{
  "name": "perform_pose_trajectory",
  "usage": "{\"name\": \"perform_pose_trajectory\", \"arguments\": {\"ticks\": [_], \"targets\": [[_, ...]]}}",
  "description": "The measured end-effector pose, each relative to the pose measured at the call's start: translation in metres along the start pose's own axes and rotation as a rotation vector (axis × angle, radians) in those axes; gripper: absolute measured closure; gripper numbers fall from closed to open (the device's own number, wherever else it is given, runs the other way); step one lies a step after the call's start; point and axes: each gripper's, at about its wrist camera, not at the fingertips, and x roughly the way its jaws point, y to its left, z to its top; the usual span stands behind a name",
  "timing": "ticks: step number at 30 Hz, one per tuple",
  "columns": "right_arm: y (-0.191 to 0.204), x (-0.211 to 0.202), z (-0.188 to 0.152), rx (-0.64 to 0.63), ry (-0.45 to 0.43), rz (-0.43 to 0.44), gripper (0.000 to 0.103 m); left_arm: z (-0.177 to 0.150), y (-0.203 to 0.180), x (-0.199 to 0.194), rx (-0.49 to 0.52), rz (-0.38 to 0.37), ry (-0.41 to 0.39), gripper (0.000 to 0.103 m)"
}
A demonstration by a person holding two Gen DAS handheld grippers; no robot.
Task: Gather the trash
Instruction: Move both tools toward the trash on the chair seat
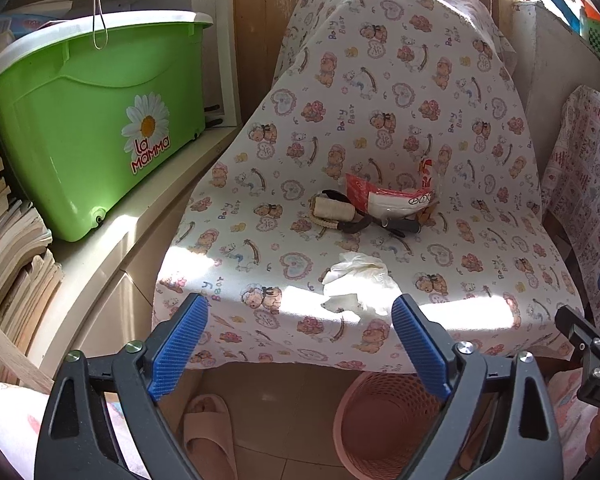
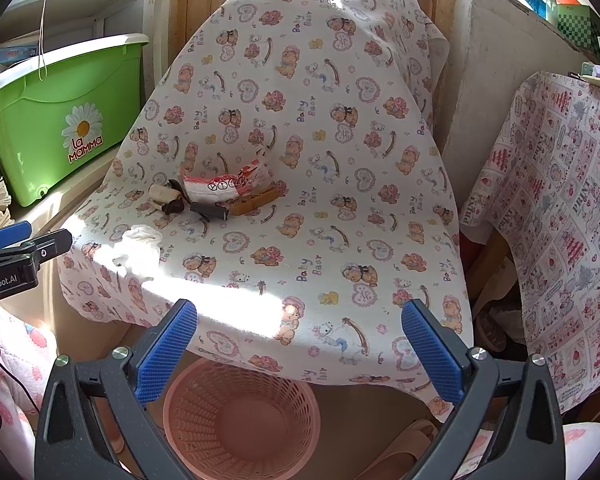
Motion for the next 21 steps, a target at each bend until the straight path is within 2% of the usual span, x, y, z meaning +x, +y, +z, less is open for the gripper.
{"name": "perform_pose_trajectory", "arguments": {"ticks": [2,9,13,17,21], "targets": [[0.0,0.0,0.0,0.001,0.001,0.0,0.0,0.0,0.0,-0.001,0.003,0.004,-0.015,0.001],[-0.001,0.001,0.0,0.005,0.008,0.003,0.0,-0.001,-0.002,0.0,0.029,0.005,-0.009,0.001],[-0.001,0.004,-0.002,0.008,0.017,0.003,0.0,-0.002,-0.003,0.002,0.003,0.003,-0.005,0.001],[0.004,0.01,-0.005,0.0,0.05,0.039,0.0,-0.002,-0.001,0.004,-0.023,-0.05,0.014,0.001],[0.015,0.011,-0.008,-0.057,0.04,0.005,0.0,-0.002,-0.003,0.006,-0.011,-0.082,0.06,0.001]]}}
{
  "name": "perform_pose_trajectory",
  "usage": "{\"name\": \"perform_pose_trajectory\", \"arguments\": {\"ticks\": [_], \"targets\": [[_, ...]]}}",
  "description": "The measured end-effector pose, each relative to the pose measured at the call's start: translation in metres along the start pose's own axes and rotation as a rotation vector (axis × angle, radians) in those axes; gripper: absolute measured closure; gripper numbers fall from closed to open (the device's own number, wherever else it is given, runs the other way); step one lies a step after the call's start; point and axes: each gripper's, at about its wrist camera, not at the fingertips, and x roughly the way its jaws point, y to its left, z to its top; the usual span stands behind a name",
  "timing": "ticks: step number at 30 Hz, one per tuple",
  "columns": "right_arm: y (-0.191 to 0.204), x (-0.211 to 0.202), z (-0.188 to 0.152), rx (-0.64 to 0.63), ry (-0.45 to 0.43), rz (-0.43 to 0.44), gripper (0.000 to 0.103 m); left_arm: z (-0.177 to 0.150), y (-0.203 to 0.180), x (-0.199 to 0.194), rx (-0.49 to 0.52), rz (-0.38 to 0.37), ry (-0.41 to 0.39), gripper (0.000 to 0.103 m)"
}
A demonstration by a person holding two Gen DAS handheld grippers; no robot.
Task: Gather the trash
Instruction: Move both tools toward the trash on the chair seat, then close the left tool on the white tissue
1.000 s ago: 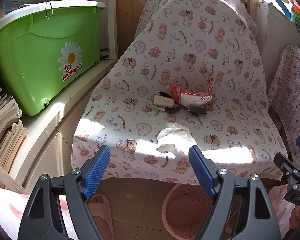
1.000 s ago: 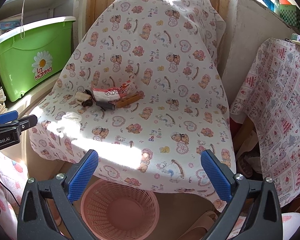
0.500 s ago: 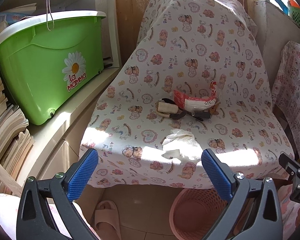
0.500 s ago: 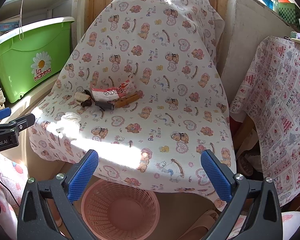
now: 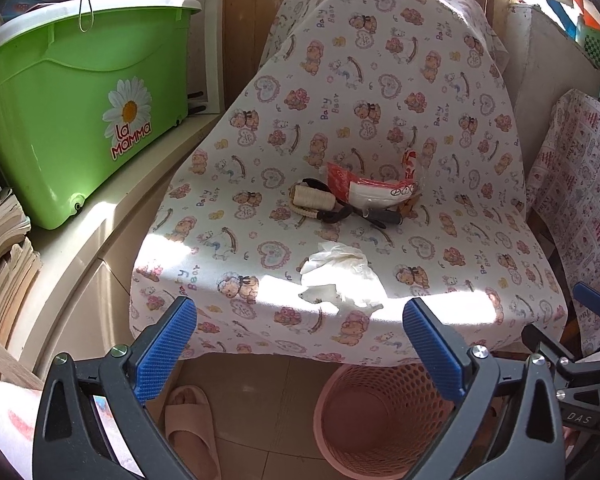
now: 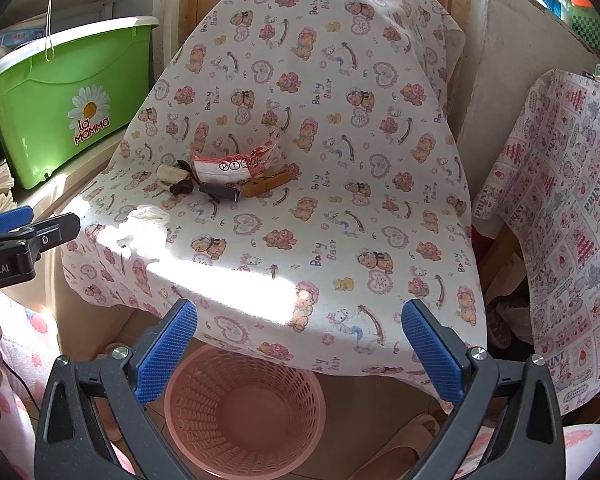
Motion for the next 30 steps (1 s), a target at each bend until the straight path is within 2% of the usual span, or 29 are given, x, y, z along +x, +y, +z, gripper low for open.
{"name": "perform_pose_trajectory", "arguments": {"ticks": [5,9,10,11,12,13,15,17,20,22,25,27,28,30], "targets": [[0.009,0.006,-0.001,-0.029,0.035,0.025,0.0,-0.004,-0.002,0.007,0.028,0.009,0.031,0.002],[0.015,0.011,-0.002,-0.036,0.053,0.042,0.002,-0.006,0.001,0.015,0.013,-0.023,0.062,0.01],[0.016,0.012,-0.003,-0.041,0.056,0.045,0.006,-0.006,0.002,0.018,0.008,-0.033,0.074,0.012],[0.018,0.014,-0.003,-0.047,0.062,0.048,0.012,-0.006,0.003,0.022,0.001,-0.047,0.084,0.019],[0.019,0.015,-0.003,-0.051,0.072,0.055,0.015,-0.005,0.004,0.026,-0.006,-0.066,0.093,0.028],[0.019,0.017,-0.004,-0.051,0.083,0.062,0.019,-0.005,0.005,0.031,-0.017,-0.079,0.098,0.031],[0.018,0.021,-0.004,-0.037,0.093,0.07,0.022,-0.002,0.006,0.038,-0.029,-0.099,0.098,0.048],[0.015,0.025,-0.002,-0.012,0.106,0.087,0.03,0.002,0.001,0.049,-0.01,-0.142,0.105,0.058],[0.009,0.031,0.0,0.034,0.122,0.109,0.033,0.009,-0.012,0.063,0.033,-0.185,0.101,0.061],[0.005,0.035,0.002,0.052,0.12,0.096,0.035,0.012,-0.018,0.073,0.065,-0.165,0.1,0.065],[-0.003,0.039,0.004,0.079,0.121,0.074,0.038,0.012,-0.018,0.092,0.067,-0.145,0.15,0.067],[-0.009,0.042,0.006,0.104,0.123,0.072,0.038,0.009,-0.017,0.098,0.07,-0.129,0.157,0.076],[-0.011,0.042,0.007,0.112,0.123,0.068,0.038,0.008,-0.017,0.098,0.073,-0.127,0.148,0.077],[-0.014,0.043,0.008,0.118,0.12,0.065,0.041,0.009,-0.014,0.099,0.045,-0.167,0.158,0.09]]}}
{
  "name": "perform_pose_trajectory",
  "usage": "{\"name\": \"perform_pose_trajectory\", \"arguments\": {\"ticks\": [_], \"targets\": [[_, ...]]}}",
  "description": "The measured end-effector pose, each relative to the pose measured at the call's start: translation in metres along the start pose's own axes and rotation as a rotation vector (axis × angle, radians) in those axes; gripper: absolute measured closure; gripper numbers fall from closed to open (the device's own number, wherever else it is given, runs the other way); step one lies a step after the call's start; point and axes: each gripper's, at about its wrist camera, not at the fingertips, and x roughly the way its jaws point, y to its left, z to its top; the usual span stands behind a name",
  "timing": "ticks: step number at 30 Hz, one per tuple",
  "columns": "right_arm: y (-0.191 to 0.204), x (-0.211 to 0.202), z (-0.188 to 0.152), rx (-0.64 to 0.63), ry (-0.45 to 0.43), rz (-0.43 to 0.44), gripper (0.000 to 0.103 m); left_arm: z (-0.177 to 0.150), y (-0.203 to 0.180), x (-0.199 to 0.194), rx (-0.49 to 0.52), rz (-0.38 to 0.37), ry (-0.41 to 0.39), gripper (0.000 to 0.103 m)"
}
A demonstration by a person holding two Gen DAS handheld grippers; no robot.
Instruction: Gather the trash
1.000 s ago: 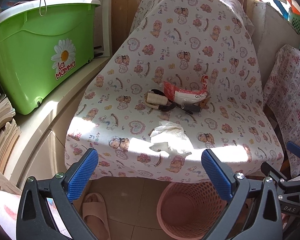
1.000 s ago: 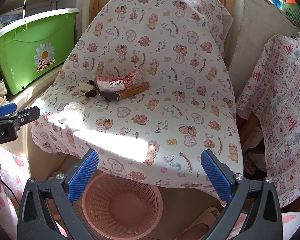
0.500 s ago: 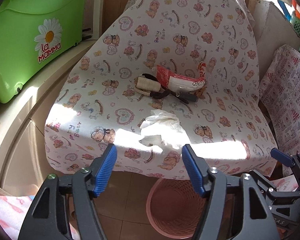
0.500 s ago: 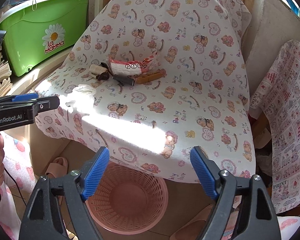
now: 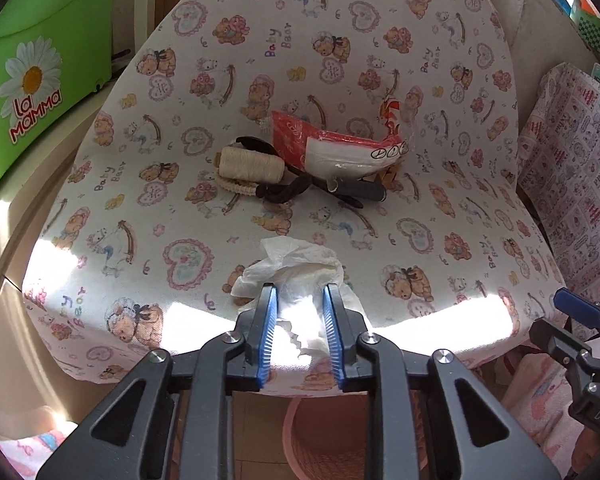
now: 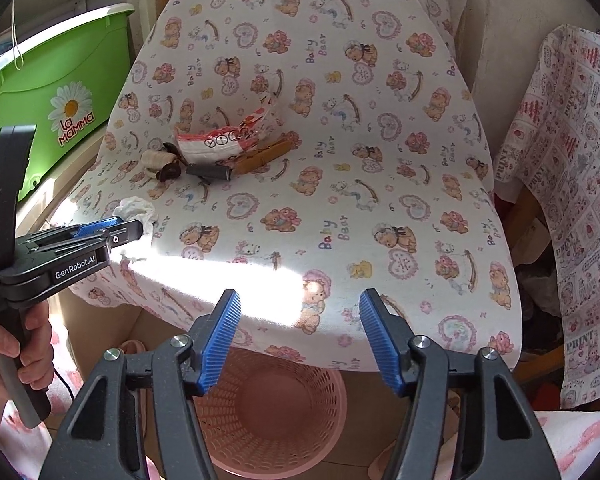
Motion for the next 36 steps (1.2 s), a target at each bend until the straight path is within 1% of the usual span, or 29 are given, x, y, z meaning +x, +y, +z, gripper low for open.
{"name": "perform_pose_trajectory", "arguments": {"ticks": [2,3,5,7,12,16,19,21,23,24,26,28,30,31,32,34,36], "targets": [[-0.002,0.0,0.002,0.004,0.0,0.003,0.048,0.0,0.005,-0.002,-0.034,-0.008,-0.009,0.095],[-0.003,0.001,0.001,0.006,0.001,0.002,0.048,0.0,0.006,-0.004,-0.038,0.001,-0.017,0.098],[-0.004,0.0,0.001,0.009,0.001,0.002,0.052,0.0,0.009,-0.009,-0.046,0.012,-0.026,0.098],[-0.005,-0.001,0.0,0.01,0.0,0.006,0.053,0.002,0.014,-0.015,-0.066,-0.011,-0.027,0.098],[-0.003,-0.005,-0.001,0.001,-0.016,-0.001,0.054,-0.002,0.027,-0.037,-0.122,-0.053,-0.051,0.098],[-0.002,-0.008,-0.002,-0.009,-0.027,0.008,0.055,-0.012,0.032,-0.042,-0.153,-0.023,-0.009,0.098],[-0.003,-0.01,-0.002,0.011,-0.021,0.041,0.055,-0.011,0.032,-0.049,-0.167,-0.024,-0.027,0.098],[-0.003,-0.014,-0.001,0.018,-0.022,0.031,0.055,-0.006,0.034,-0.053,-0.177,-0.027,-0.047,0.098],[-0.005,-0.022,-0.002,0.029,-0.047,0.025,0.054,-0.001,0.035,-0.053,-0.179,-0.011,-0.059,0.098],[-0.005,-0.023,0.0,0.032,-0.05,0.022,0.054,0.0,0.036,-0.052,-0.176,0.009,-0.065,0.098],[-0.002,-0.021,0.007,0.022,-0.046,0.021,0.046,0.001,0.038,-0.046,-0.174,0.05,-0.066,0.098],[0.001,-0.017,0.019,0.025,-0.043,0.02,0.045,0.002,0.042,-0.038,-0.181,0.068,-0.056,0.098],[0.006,-0.01,0.032,0.056,-0.036,0.051,0.035,0.002,0.042,-0.035,-0.172,0.099,-0.056,0.098],[0.009,-0.005,0.038,0.076,-0.039,0.06,0.024,0.002,0.04,-0.034,-0.159,0.125,-0.058,0.098],[0.013,-0.001,0.044,0.093,-0.05,0.059,0.021,0.001,0.037,-0.035,-0.14,0.155,-0.059,0.098],[0.025,0.012,0.057,0.093,-0.061,0.054,0.021,0.0,0.031,-0.038,-0.096,0.188,-0.076,0.098],[0.04,0.03,0.069,0.068,-0.054,0.053,0.021,0.0,0.028,-0.042,-0.074,0.216,-0.089,0.097]]}}
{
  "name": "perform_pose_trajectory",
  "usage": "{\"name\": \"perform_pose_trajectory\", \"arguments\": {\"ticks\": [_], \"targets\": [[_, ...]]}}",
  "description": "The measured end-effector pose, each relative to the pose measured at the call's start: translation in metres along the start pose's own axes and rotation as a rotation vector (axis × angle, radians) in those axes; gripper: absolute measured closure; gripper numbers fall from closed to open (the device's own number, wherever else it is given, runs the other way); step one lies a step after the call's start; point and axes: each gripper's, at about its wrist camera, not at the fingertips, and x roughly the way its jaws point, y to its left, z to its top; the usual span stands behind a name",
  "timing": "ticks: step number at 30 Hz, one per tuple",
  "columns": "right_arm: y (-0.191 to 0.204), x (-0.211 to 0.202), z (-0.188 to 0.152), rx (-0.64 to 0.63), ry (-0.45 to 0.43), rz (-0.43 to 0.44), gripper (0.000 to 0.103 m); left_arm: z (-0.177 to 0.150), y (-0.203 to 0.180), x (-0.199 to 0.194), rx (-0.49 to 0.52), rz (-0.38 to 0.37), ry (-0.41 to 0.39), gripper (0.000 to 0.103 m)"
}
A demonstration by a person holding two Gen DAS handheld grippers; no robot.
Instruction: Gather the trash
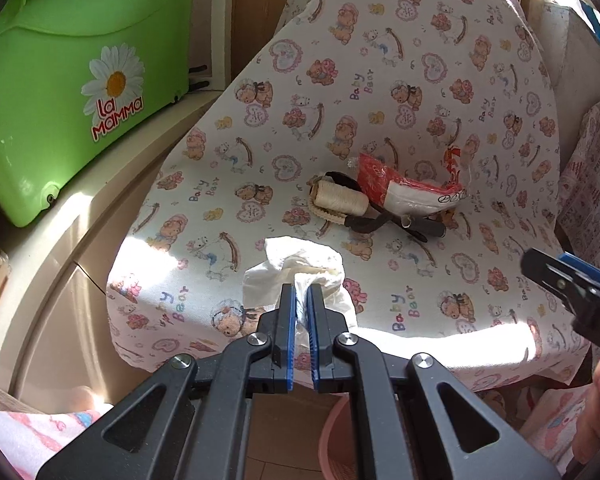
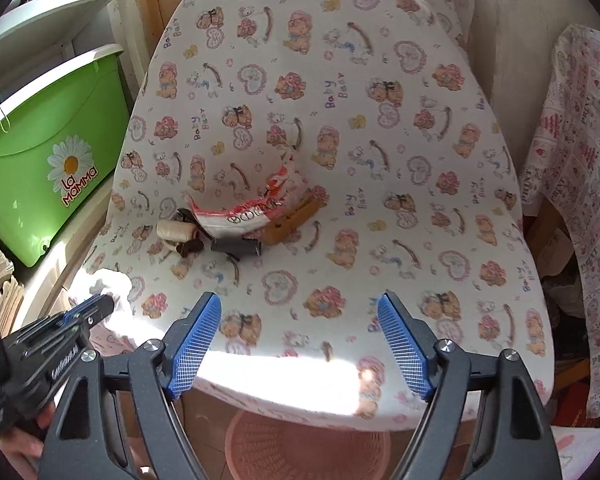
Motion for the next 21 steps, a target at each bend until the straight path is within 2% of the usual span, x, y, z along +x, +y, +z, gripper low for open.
{"name": "perform_pose_trajectory", "arguments": {"ticks": [2,7,12,14,16,18,19,21], "targets": [[0.013,0.018,0.007,-0.019,0.002,0.005,0.021,0.001,0.002,0.001,-0.008,0.004,0.006,0.097],[0.03,0.052,0.022,-0.013,0.021,0.061,0.021,0.004,0.021,0.01,-0.105,-0.009,0.056,0.097],[0.034,0.088,0.032,0.052,0.09,0.077,0.022,0.01,0.027,0.003,-0.13,-0.016,0.033,0.097],[0.033,0.1,0.034,0.076,0.127,0.069,0.027,0.012,0.028,-0.001,-0.13,-0.015,0.019,0.097],[0.033,0.107,0.036,0.086,0.15,0.06,0.028,0.013,0.028,-0.002,-0.129,-0.019,0.016,0.097],[0.035,0.112,0.037,0.08,0.157,0.062,0.036,0.013,0.028,0.0,-0.129,-0.031,0.024,0.097],[0.037,0.111,0.037,0.062,0.153,0.058,0.05,0.013,0.028,0.0,-0.129,-0.033,0.026,0.097],[0.037,0.107,0.037,0.059,0.149,0.078,0.051,0.013,0.026,0.0,-0.126,-0.035,0.023,0.097]]}}
